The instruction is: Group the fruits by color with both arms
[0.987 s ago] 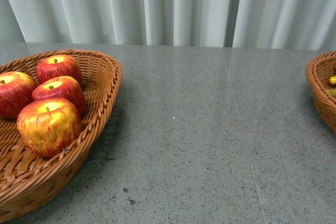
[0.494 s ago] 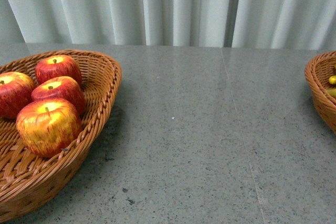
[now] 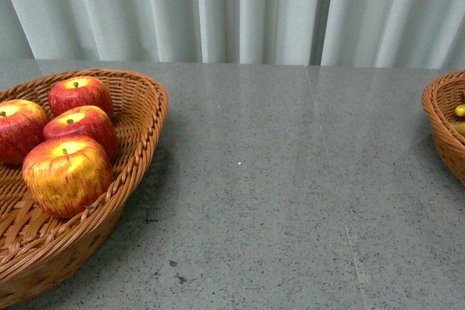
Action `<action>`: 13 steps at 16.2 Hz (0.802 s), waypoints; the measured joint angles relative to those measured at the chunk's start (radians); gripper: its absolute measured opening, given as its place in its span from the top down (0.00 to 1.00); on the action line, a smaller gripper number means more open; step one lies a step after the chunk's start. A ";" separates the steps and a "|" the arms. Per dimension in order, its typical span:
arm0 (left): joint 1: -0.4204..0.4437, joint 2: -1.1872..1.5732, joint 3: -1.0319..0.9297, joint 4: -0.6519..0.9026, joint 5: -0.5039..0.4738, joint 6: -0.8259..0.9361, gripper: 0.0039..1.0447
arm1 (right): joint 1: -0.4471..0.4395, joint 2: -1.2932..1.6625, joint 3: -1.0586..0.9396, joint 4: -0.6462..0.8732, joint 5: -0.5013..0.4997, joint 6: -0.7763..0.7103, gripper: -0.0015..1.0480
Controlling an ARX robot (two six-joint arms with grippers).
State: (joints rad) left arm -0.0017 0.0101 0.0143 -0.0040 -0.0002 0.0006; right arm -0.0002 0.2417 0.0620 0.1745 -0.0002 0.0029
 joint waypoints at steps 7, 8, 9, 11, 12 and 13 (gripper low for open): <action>0.000 0.000 0.000 0.000 0.000 0.000 0.06 | 0.000 -0.238 -0.045 -0.165 0.000 0.000 0.98; 0.000 0.000 0.000 0.000 0.000 0.000 0.06 | 0.000 -0.237 -0.049 -0.190 0.000 0.000 0.98; 0.000 0.000 0.000 0.000 0.000 0.000 0.06 | 0.000 -0.238 -0.049 -0.174 0.000 0.000 0.98; 0.000 0.000 0.000 0.000 0.000 0.000 0.06 | 0.000 -0.237 -0.049 -0.178 0.000 0.000 0.98; 0.000 0.000 0.000 0.000 0.000 0.000 0.06 | 0.000 -0.237 -0.049 -0.179 0.000 0.000 0.98; 0.000 0.000 0.000 0.000 0.000 0.000 0.06 | 0.000 -0.237 -0.049 -0.179 0.000 0.000 0.98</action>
State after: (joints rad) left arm -0.0017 0.0101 0.0143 -0.0040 -0.0002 0.0006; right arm -0.0002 0.0044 0.0132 -0.0048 0.0002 0.0025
